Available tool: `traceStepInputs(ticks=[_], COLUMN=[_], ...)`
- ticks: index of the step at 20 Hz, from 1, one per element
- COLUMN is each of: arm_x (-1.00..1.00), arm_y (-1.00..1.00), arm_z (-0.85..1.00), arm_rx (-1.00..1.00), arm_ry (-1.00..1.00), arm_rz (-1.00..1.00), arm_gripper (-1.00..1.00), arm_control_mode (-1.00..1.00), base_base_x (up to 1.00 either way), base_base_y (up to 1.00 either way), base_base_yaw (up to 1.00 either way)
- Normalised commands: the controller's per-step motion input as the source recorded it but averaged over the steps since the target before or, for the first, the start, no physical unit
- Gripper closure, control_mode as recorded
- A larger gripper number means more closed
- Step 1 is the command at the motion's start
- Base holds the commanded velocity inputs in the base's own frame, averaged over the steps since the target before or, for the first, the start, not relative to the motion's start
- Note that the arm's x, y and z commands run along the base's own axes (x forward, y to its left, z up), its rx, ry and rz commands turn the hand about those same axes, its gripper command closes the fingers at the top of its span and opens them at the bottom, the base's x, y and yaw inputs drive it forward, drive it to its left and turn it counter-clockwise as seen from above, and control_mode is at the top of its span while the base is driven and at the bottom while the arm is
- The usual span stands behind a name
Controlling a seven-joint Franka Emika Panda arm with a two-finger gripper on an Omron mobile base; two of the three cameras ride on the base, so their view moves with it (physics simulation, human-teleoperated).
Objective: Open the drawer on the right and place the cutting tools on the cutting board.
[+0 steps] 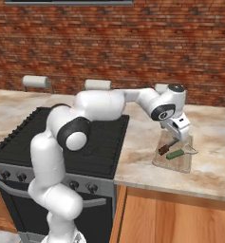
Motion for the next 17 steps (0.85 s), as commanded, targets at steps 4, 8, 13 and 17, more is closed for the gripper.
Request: traceStepInputs(ticks=[4, 8, 13, 17], arm_x=[-0.67, -0.73, -0.65, -0.41], arm_y=[0.74, 0.79, 0.9, 0.9], arm_z=[0.19, 0.09, 0.18, 0.36], arm_rx=[-0.05, -0.06, -0.07, -0.07], arm_ry=[0.0, 0.0, 0.0, 0.0], arm_rz=[0.0, 0.0, 0.0, 0.0], arm_gripper=[-1.0, -1.0, -1.0, -1.0], arm_control_mode=[-1.0, -1.0, -1.0, -1.0], base_base_x=[0.0, 0.0, 0.0, 0.0], base_base_y=[0.0, 0.0, 0.0, 0.0], base_base_yaw=[0.0, 0.0, 0.0, 0.0])
